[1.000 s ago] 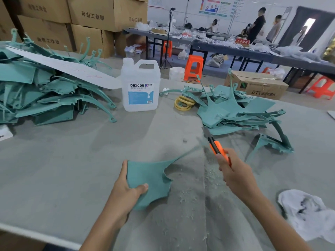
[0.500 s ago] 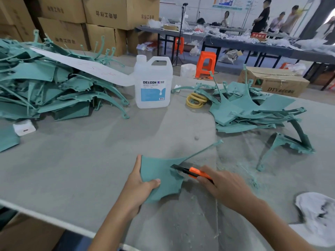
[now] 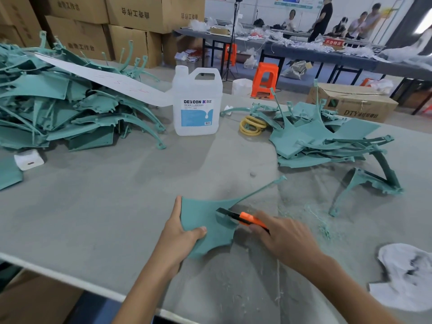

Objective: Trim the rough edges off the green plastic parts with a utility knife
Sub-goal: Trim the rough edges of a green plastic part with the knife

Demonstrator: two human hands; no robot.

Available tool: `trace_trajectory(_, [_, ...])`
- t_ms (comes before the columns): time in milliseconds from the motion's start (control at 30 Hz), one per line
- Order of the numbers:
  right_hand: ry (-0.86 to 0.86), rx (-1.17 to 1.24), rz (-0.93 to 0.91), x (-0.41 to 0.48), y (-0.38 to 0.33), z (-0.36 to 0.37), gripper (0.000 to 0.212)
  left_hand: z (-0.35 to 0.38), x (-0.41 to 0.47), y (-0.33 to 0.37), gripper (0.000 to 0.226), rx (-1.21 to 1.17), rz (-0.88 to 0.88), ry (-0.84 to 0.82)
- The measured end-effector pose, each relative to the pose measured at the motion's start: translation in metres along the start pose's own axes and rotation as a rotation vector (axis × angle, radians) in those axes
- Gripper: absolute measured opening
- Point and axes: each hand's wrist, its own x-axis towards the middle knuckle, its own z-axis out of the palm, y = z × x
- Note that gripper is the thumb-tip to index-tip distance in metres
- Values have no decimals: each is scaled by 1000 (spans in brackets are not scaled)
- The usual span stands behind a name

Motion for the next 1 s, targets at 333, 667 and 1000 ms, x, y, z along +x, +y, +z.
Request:
trace_trajectory(333, [93, 133, 9, 6, 23, 2, 26, 2, 24, 13, 102, 0, 17, -58])
trace_trajectory(667, [-10, 138, -27, 25, 50, 3, 29, -4, 89, 40, 59, 195, 67, -297])
trace_trajectory(1000, [-77, 137, -48, 43, 55, -2, 32, -5, 102, 37, 64, 196, 44, -357])
